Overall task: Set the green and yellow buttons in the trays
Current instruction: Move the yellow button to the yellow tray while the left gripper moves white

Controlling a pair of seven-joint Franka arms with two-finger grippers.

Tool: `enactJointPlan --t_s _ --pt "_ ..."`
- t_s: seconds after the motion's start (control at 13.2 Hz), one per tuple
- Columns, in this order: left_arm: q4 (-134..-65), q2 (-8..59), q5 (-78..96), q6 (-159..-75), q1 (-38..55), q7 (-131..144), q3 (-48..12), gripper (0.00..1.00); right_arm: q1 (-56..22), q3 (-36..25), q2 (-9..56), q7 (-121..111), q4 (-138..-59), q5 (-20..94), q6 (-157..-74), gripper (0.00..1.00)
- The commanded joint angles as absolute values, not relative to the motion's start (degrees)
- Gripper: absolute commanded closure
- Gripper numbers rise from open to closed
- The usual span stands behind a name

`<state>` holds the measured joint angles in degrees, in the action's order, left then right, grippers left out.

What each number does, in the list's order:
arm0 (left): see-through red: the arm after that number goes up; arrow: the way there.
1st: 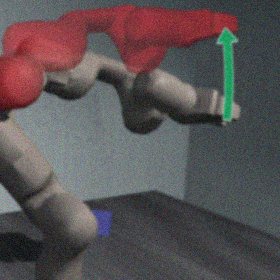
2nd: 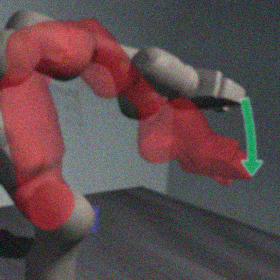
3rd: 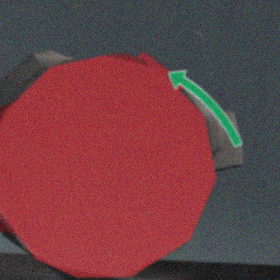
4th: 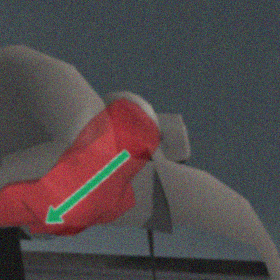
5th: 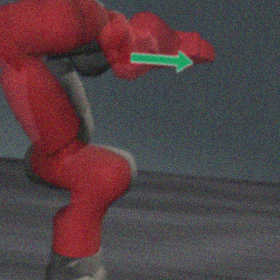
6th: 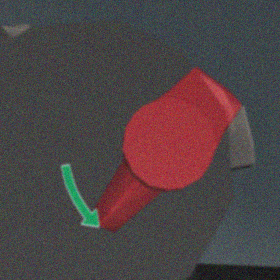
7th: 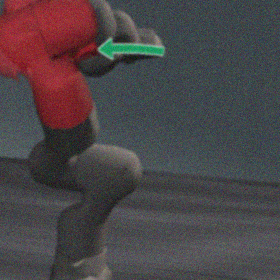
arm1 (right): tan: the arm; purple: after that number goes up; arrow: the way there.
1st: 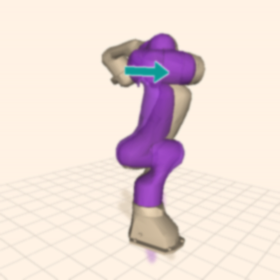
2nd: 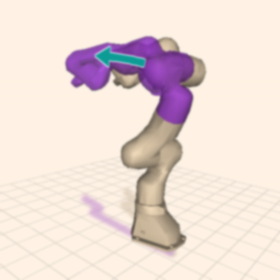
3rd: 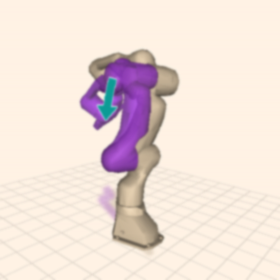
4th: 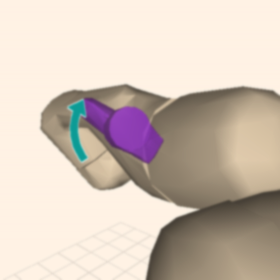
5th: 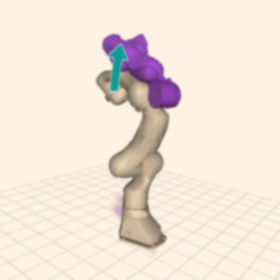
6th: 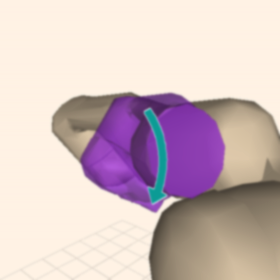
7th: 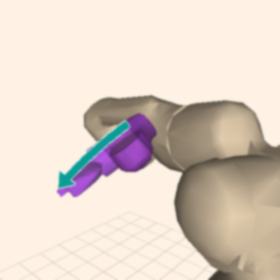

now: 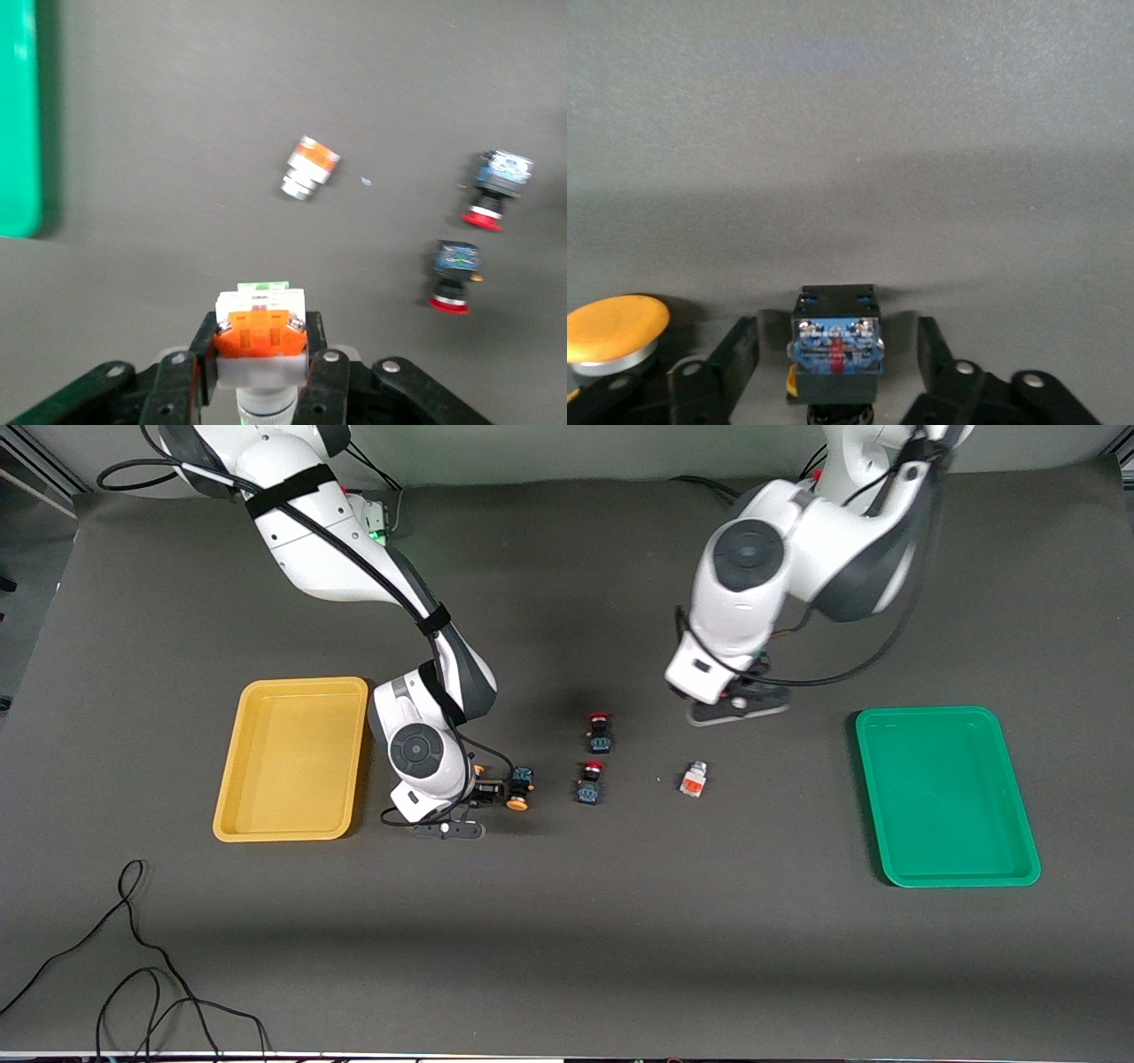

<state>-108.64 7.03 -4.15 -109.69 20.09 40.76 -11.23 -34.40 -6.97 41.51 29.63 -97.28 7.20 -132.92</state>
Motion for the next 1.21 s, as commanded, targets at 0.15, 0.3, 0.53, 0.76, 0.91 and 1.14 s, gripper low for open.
enactJointPlan --t_s 0.15,0.3,0.53,0.76,0.91,1.14 --pt "-107.85 5.63 -1.85 -103.28 1.01 18.15 -11.43 0.73 -34.98 -7.47 36.85 31.72 -98.09 7.47 -132.73 1.00" --pt "-107.84 5.80 -1.93 -103.45 -6.20 9.54 -11.34 0.73 -34.63 -7.65 32.54 32.25 -97.82 8.08 -128.60 1.00" --pt "-108.54 7.99 -2.90 -107.29 -12.64 3.44 -11.34 0.72 -34.54 -9.92 24.72 34.28 -97.47 8.09 -121.67 1.00" --pt "-111.08 12.99 -3.34 -116.07 -14.50 3.43 -11.25 0.72 -34.54 -15.36 16.99 30.09 -97.82 7.82 -110.26 1.00" --pt "-112.76 17.73 -5.00 -123.55 -15.46 4.39 -11.16 0.72 -34.54 -21.76 14.16 19.74 -98.00 7.73 -105.66 1.00" --pt "-112.76 22.57 -5.71 -127.95 -16.08 5.27 -10.64 0.72 -34.72 -27.06 13.62 10.31 -100.09 7.56 -104.85 1.00"
